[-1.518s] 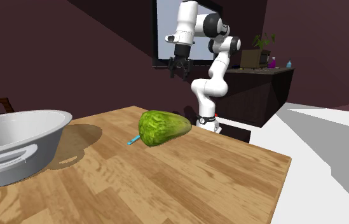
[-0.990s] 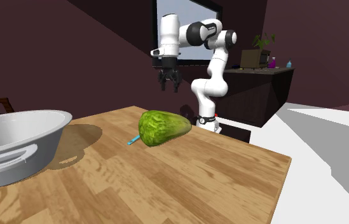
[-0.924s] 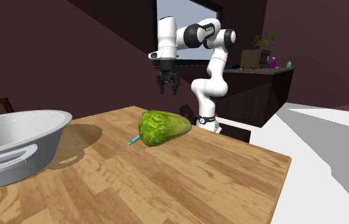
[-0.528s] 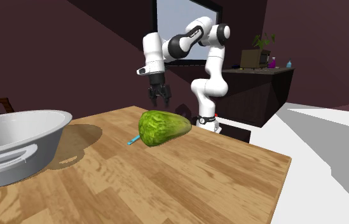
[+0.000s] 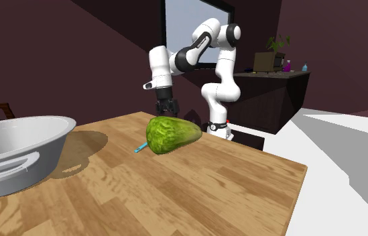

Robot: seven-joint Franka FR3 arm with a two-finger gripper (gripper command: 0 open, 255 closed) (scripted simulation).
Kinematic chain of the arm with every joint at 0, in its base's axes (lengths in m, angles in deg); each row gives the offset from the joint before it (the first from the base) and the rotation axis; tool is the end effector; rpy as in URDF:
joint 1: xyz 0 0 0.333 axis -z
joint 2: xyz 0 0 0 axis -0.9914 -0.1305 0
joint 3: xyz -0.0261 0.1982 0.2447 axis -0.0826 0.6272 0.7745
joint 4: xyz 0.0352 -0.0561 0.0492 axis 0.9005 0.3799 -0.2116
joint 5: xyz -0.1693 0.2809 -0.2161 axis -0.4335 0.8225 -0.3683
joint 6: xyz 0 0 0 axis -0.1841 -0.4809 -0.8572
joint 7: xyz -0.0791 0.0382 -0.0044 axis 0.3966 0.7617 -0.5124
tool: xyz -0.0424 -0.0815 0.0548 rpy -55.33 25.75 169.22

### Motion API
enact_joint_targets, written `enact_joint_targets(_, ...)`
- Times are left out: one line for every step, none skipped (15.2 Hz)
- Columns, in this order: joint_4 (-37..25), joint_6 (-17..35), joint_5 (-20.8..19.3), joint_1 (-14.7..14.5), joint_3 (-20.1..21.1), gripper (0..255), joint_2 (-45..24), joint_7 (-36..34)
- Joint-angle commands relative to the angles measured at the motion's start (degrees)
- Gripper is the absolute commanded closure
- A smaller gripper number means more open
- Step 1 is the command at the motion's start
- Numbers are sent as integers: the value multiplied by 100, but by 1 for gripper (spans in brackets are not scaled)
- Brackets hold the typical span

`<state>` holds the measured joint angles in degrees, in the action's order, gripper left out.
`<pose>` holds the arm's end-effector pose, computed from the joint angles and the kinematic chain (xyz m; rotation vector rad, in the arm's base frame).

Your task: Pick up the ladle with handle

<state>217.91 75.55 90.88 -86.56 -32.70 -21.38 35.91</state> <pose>0.4265 -0.0613 0.3937 -2.9202 0.1463 -0.0323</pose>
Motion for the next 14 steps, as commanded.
enact_joint_targets(23,55,11,1,-14,0,-34,31)
enact_joint_targets(22,53,11,1,-14,255,-33,30)
enact_joint_targets(18,51,11,0,-13,255,-35,29)
enact_joint_targets(20,55,13,-1,-12,255,-37,29)
enact_joint_targets(19,55,12,-1,-12,255,-37,29)
enact_joint_targets(18,55,13,-1,-12,255,-38,28)
enact_joint_targets(19,55,13,-1,-12,255,-38,28)
enact_joint_targets(19,55,13,-1,-12,255,-38,28)
enact_joint_targets(19,55,13,-1,-12,255,-38,28)
enact_joint_targets(19,55,13,-1,-12,255,-38,28)
enact_joint_targets(23,55,12,1,-14,255,-34,31)
enact_joint_targets(-19,-27,-9,8,-7,255,9,4)
enact_joint_targets(-64,-109,-27,14,0,255,50,-22)
enact_joint_targets(-109,-191,-45,19,6,255,90,-48)
